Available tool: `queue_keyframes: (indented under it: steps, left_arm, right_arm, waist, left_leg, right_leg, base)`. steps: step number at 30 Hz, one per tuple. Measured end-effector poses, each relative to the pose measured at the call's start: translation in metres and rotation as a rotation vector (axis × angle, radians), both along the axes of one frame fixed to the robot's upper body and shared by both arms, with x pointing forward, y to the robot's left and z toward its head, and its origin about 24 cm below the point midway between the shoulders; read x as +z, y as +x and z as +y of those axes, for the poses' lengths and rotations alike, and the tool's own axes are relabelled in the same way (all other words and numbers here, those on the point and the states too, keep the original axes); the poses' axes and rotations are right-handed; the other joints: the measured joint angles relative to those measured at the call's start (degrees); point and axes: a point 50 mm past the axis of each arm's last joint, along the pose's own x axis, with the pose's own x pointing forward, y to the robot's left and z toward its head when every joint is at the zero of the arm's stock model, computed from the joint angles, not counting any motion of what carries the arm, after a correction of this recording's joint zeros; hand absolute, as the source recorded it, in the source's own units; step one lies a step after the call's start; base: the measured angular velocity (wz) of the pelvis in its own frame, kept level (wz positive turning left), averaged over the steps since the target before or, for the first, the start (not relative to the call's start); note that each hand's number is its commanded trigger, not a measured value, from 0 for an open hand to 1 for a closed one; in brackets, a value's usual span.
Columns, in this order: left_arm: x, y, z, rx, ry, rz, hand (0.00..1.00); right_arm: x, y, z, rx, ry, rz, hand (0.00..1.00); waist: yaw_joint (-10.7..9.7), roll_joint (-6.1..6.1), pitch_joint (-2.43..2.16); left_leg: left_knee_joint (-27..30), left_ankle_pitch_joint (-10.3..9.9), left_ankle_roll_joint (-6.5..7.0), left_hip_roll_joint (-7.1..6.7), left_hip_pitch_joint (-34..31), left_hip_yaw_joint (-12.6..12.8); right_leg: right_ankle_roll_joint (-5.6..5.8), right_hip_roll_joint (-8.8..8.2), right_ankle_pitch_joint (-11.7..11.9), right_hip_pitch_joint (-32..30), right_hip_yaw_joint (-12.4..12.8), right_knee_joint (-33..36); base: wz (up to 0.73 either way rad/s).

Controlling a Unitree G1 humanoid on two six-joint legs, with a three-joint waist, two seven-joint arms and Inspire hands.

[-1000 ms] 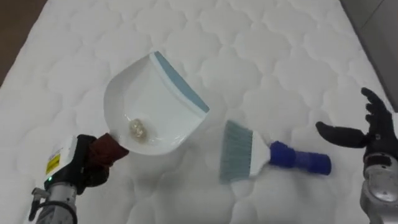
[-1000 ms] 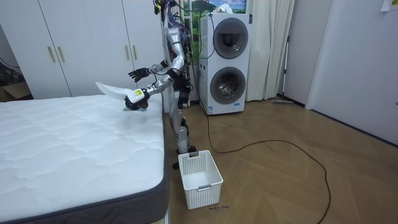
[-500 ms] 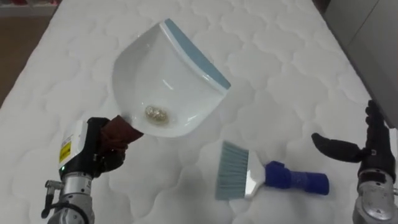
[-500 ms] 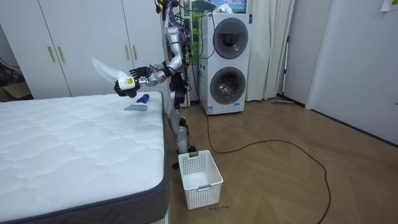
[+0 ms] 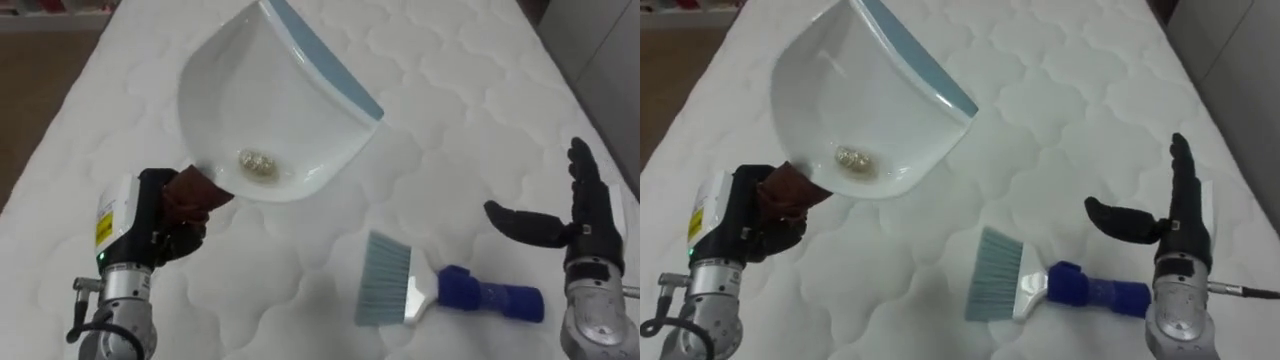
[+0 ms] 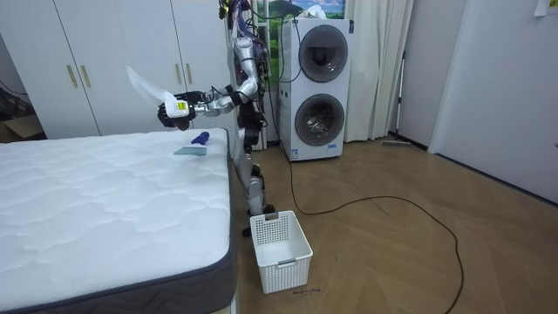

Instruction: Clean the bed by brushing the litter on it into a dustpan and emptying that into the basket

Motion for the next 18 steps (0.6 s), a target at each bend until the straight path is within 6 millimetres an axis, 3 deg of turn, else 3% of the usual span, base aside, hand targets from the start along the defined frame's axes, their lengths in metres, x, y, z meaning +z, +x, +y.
queue_keyframes:
  steps: [3, 6, 9, 10, 11, 12, 13, 14, 15, 16, 17, 18]
  left_arm:
    - [-0.001, -0.001, 0.0, 0.013, -0.014, 0.0, 1.0]
    - [-0.004, -0.005, -0.001, 0.019, -0.019, 0.012, 1.0]
    - [-0.009, -0.009, -0.004, 0.025, -0.04, 0.027, 1.0]
    - [-0.01, -0.009, -0.005, 0.028, -0.05, 0.03, 1.0]
    - [-0.01, -0.009, -0.005, 0.03, -0.055, 0.03, 1.0]
    - [-0.011, -0.009, -0.009, 0.031, -0.073, 0.027, 1.0]
    - [-0.011, -0.008, -0.01, 0.033, -0.082, 0.024, 1.0]
    - [-0.012, -0.008, -0.011, 0.034, -0.086, 0.027, 1.0]
    - [-0.016, -0.012, -0.007, 0.044, -0.085, 0.052, 1.0]
    - [-0.016, -0.012, -0.005, 0.047, -0.085, 0.058, 1.0]
    - [-0.017, -0.012, -0.005, 0.043, -0.088, 0.068, 1.0]
    - [-0.017, -0.012, -0.005, 0.037, -0.09, 0.074, 1.0]
  right_arm:
    - [0.0, 0.002, 0.001, 0.008, -0.017, 0.002, 0.0]
    - [-0.002, 0.001, 0.004, 0.019, -0.016, 0.012, 0.0]
    - [-0.009, 0.001, 0.005, 0.025, -0.012, 0.042, 0.0]
    - [-0.011, 0.0, 0.003, 0.016, -0.006, 0.053, 0.0]
    - [-0.012, -0.001, 0.002, 0.009, -0.004, 0.055, 0.0]
    - [-0.015, -0.003, -0.004, -0.014, -0.006, 0.067, 0.0]
    - [-0.015, -0.004, -0.004, -0.016, -0.008, 0.068, 0.0]
    - [-0.016, -0.005, -0.004, -0.015, -0.006, 0.074, 0.0]
    - [-0.022, -0.007, 0.003, 0.009, 0.01, 0.095, 0.0]
    - [-0.022, -0.007, 0.005, 0.02, 0.013, 0.097, 0.0]
    - [-0.022, -0.007, 0.005, 0.025, 0.014, 0.095, 0.0]
    - [-0.021, -0.007, 0.004, 0.024, 0.012, 0.094, 0.0]
  waist:
    - [1.0, 0.16, 0.05]
    - [1.7, 0.52, 0.04]
    - [1.7, 0.79, 0.09]
    - [1.5, 0.69, 0.08]
    - [1.3, 0.68, 0.08]
    - [0.5, 0.4, 0.0]
    - [-0.4, 0.29, 0.14]
    - [-0.8, 0.41, 0.09]
    - [-0.9, 0.56, 0.02]
    - [-1.4, 0.66, 0.03]
    - [-2.2, 1.1, 0.03]
    - [-2.2, 1.32, 0.22]
  left_leg:
    - [0.4, 0.0, 0.02, -0.12, -0.8, -1.0]
    - [1.9, 0.1, 0.04, -0.17, -2.9, -2.5]
    - [3.2, 0.5, 0.13, -0.55, -5.2, -5.5]
    - [2.7, 1.4, 0.09, -1.25, -6.0, -6.7]
    - [1.4, 2.3, 0.22, -1.36, -6.2, -6.4]
    - [-2.6, 5.4, 0.65, -1.6, -5.7, -0.3]
    - [-1.5, 4.9, 0.88, -0.6, -6.3, 4.9]
    - [2.0, 3.2, 1.07, 0.85, -7.2, 8.4]
    - [11.6, -1.9, -0.22, 6.1, -7.3, 13.8]
    - [14.3, -3.3, -1.1, 8.08, -7.2, 14.9]
    - [17.3, -5.1, -2.07, 11.46, -7.3, 16.7]
    - [17.4, -5.5, -1.72, 11.88, -7.2, 17.3]
  right_leg:
    - [0.0, 0.07, 0.0, -0.1, -1.2, 0.0]
    - [0.0, 0.03, 0.0, -0.4, -4.4, 0.0]
    - [0.0, -0.06, 0.0, -0.4, -9.7, 0.4]
    - [0.0, -0.35, 0.0, -0.4, -12.2, 0.2]
    - [0.0, -0.61, 0.0, -0.4, -13.9, 0.2]
    - [-0.07, -2.37, 0.0, -0.6, -20.3, 0.0]
    - [-0.17, -2.7, 0.0, -0.9, -23.8, 0.0]
    - [-0.32, -2.87, -0.1, -0.9, -27.1, 0.7]
    - [-0.33, -3.48, -0.1, 0.5, -35.7, 3.6]
    - [-0.46, -3.52, -0.2, 1.2, -37.7, 4.6]
    - [-0.62, -3.6, -0.4, 2.3, -40.5, 7.1]
    - [-0.58, -3.93, -0.5, 2.8, -41.1, 9.2]
  base:
    - [0.21]
    - [0.46]
    - [0.7]
    - [0.76]
    - [1.35]
    - [1.3]
    - [1.37]
    - [1.05]
    - [0.89]
    - [1.08]
    - [0.8]
    - [1.04]
